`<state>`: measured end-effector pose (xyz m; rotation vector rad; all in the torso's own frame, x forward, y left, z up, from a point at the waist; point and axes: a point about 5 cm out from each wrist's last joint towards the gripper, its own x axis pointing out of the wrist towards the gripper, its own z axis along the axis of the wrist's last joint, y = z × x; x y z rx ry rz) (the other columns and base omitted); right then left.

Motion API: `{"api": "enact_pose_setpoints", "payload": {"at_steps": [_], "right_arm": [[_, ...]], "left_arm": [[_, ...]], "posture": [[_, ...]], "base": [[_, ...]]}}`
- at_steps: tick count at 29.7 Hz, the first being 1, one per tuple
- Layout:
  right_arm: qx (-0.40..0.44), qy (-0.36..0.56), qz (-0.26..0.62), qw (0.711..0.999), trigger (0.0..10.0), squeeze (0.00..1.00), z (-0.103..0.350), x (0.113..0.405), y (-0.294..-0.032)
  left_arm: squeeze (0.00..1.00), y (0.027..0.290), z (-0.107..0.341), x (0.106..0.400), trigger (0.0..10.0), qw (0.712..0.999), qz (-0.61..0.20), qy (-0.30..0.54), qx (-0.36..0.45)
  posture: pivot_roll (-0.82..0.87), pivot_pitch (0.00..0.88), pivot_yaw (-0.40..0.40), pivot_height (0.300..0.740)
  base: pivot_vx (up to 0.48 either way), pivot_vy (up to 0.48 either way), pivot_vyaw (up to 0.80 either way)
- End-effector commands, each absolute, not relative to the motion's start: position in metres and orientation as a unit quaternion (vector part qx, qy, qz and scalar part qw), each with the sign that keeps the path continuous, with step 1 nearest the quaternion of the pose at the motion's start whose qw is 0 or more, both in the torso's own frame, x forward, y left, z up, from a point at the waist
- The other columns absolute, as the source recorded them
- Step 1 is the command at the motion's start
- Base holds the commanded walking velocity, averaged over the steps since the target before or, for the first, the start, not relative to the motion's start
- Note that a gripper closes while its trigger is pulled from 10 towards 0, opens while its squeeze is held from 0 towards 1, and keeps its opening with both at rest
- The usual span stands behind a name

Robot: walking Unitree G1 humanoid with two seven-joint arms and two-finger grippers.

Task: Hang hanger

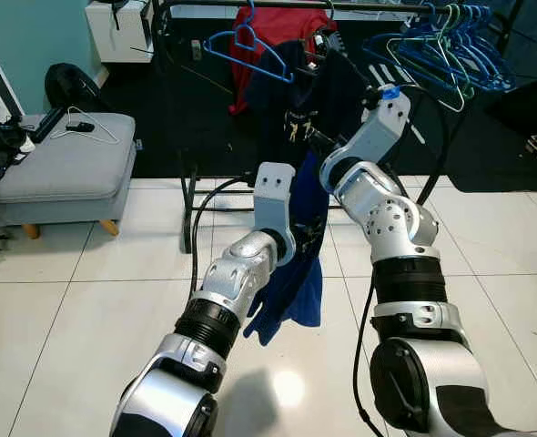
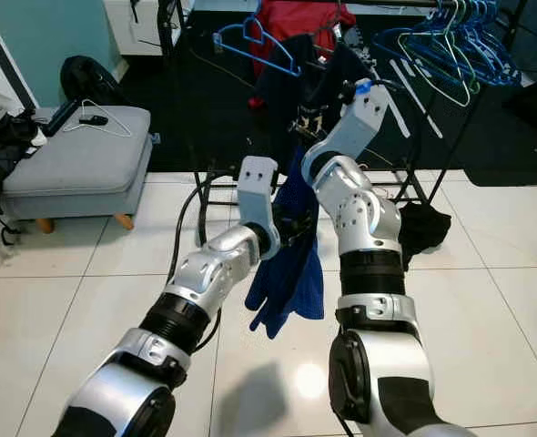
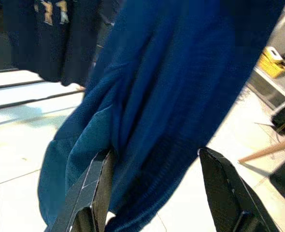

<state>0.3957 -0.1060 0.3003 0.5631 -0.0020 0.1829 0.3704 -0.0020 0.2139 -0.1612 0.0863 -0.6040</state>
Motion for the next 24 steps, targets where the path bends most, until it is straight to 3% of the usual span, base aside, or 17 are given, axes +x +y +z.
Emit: {"api": "enact_pose_setpoints", "payload": {"at_steps": [1,7,24], "right_arm": [[0.271,-0.01,0.093,0.958,0.0,0.0,0.304,0.396,-0.104],[0.263,-0.005,0.092,0.96,0.0,0.0,0.299,0.399,-0.103],[0.264,0.002,0.1,0.959,0.0,0.0,0.296,0.4,-0.091]], "left_arm": [[0.0,-0.04,0.214,0.352,10.0,0.928,-0.35,0.054,-0.114],[0.0,-0.04,0.215,0.35,10.0,0.921,-0.369,0.052,-0.115],[0.0,-0.048,0.211,0.351,10.0,0.932,-0.341,0.068,-0.105]], "posture": [[-0.12,0.198,-0.047,0.74],[-0.11,0.197,-0.051,0.74],[-0.12,0.185,-0.054,0.74]], "base": [[0.0,0.0,0.0],[0.0,0.0,0.0],[0.0,0.0,0.0]]}}
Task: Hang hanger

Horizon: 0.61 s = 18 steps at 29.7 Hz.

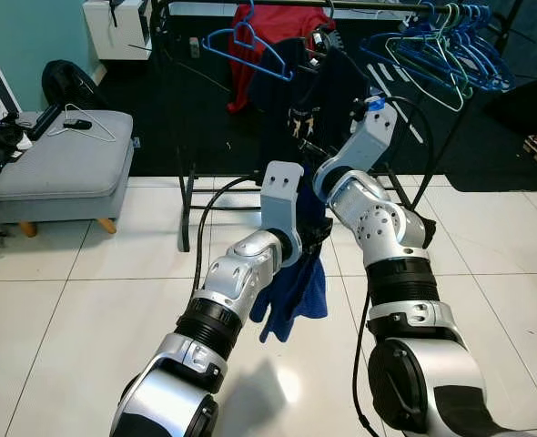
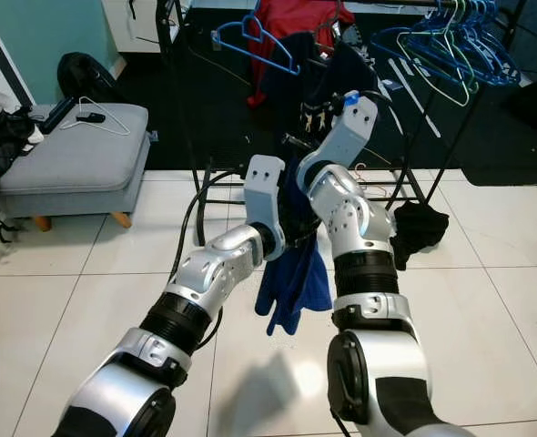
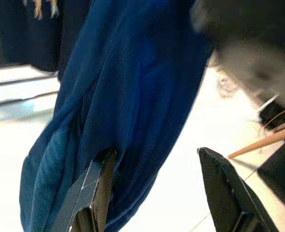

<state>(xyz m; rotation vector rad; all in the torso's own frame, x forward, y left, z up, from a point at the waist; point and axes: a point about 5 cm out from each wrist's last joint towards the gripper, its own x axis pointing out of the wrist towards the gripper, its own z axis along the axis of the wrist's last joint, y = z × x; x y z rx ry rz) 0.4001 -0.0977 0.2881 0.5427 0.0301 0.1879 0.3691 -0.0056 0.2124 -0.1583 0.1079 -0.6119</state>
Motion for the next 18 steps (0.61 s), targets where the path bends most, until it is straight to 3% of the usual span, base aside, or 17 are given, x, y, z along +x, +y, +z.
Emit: {"api": "enact_pose_setpoints", "payload": {"at_steps": [1,18], "right_arm": [[0.265,0.001,0.099,0.959,0.0,0.0,0.296,0.4,-0.09],[0.269,-0.007,0.091,0.959,0.0,0.0,0.3,0.399,-0.085]], "left_arm": [[0.0,-0.05,0.211,0.351,10.0,0.934,-0.334,0.071,-0.103],[0.0,-0.021,0.204,0.372,10.0,0.979,-0.186,0.059,-0.063]], "posture": [[-0.12,0.184,-0.054,0.74],[-0.11,0.184,-0.05,0.74]], "base": [[0.0,0.0,0.0],[0.0,0.0,0.0]]}}
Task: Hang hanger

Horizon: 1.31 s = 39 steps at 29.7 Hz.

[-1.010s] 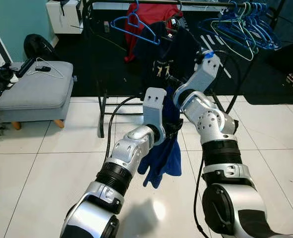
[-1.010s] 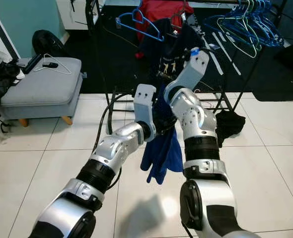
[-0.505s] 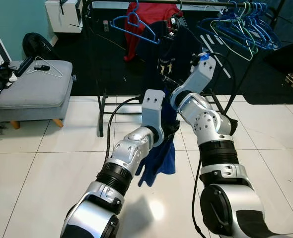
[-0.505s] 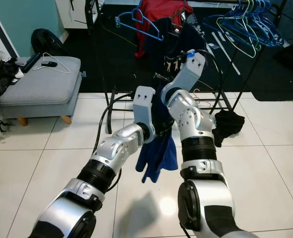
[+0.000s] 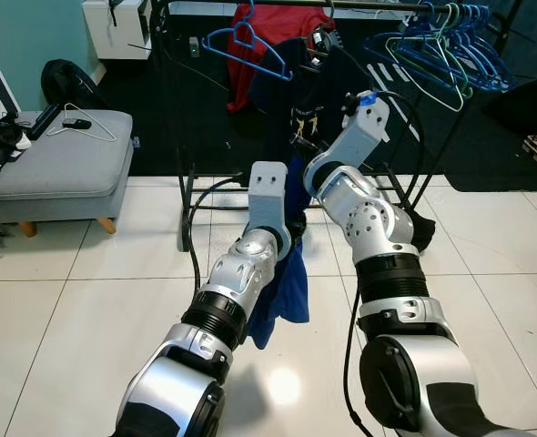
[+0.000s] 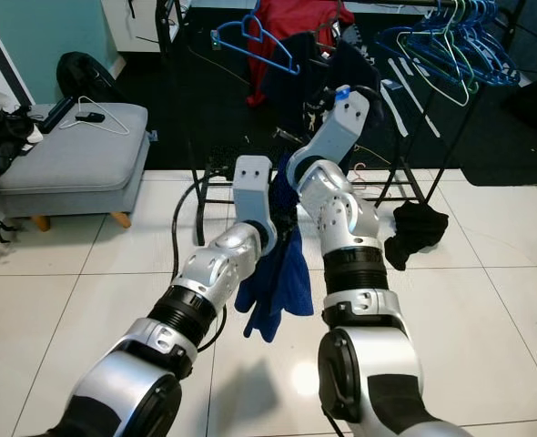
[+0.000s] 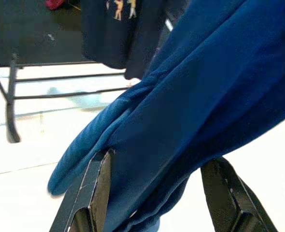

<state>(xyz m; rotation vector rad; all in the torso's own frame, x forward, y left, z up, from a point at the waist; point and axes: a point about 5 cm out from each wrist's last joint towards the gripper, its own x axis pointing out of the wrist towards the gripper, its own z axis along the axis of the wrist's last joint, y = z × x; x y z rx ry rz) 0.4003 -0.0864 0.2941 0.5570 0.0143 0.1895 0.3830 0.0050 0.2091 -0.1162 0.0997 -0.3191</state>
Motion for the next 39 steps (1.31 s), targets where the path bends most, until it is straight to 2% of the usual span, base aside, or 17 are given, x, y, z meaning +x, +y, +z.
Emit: {"api": "enact_pose_setpoints", "payload": {"at_steps": [1,6,14,36,39], "right_arm": [[0.269,-0.007,0.091,0.959,0.0,0.0,0.3,0.399,-0.085],[0.269,-0.009,0.09,0.959,0.0,0.0,0.301,0.399,-0.086],[0.269,-0.01,0.09,0.959,0.0,0.0,0.302,0.398,-0.09],[0.266,-0.009,0.094,0.959,0.0,0.0,0.303,0.398,-0.092],[0.265,-0.008,0.095,0.959,0.0,0.0,0.303,0.399,-0.091]], "left_arm": [[0.0,-0.021,0.204,0.372,10.0,0.979,-0.185,0.058,-0.06],[0.0,-0.015,0.205,0.374,10.0,0.982,-0.181,0.035,-0.028],[0.0,-0.01,0.207,0.375,10.0,0.98,-0.197,0.01,-0.024],[0.0,0.004,0.197,0.378,10.0,0.978,-0.207,0.018,-0.014],[0.0,0.006,0.196,0.376,10.0,0.973,-0.228,0.018,-0.029]], "posture": [[-0.11,0.184,-0.05,0.74],[-0.11,0.189,-0.049,0.74],[-0.12,0.196,-0.049,0.74],[-0.12,0.195,-0.056,0.74],[-0.12,0.196,-0.058,0.74]], "base": [[0.0,0.0,0.0],[0.0,0.0,0.0],[0.0,0.0,0.0],[0.0,0.0,0.0],[0.0,0.0,0.0]]}}
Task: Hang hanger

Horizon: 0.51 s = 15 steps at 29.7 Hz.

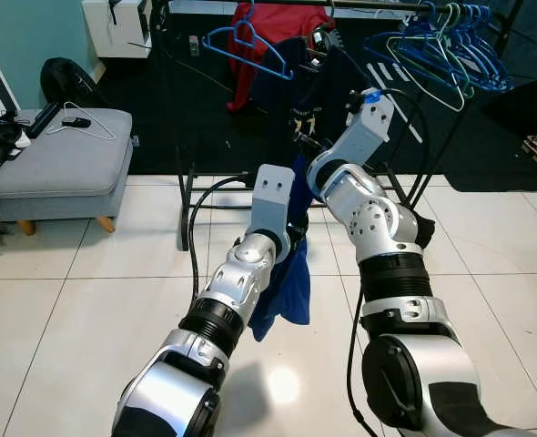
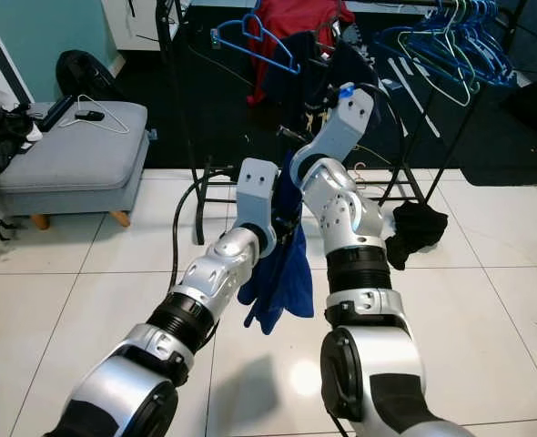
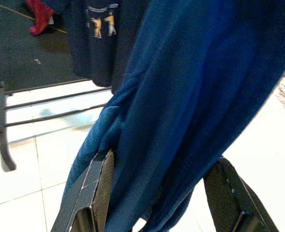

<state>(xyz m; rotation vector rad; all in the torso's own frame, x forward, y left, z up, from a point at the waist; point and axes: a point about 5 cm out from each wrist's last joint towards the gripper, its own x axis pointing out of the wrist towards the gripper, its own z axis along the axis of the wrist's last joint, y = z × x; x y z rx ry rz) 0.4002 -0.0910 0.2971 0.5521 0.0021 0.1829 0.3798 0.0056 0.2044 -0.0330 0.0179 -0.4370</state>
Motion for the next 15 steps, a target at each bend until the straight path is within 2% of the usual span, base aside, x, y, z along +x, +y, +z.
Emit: {"api": "enact_pose_setpoints", "payload": {"at_steps": [1,15], "right_arm": [[0.265,-0.008,0.095,0.959,0.0,0.0,0.303,0.399,-0.091],[0.264,-0.008,0.097,0.96,0.0,0.0,0.303,0.399,-0.091]], "left_arm": [[0.0,0.006,0.196,0.376,10.0,0.973,-0.228,0.018,-0.029],[0.0,0.017,0.193,0.379,10.0,0.971,-0.24,0.016,-0.009]], "posture": [[-0.12,0.196,-0.058,0.74],[-0.12,0.196,-0.06,0.74]], "base": [[0.0,0.0,0.0],[0.0,0.0,0.0]]}}
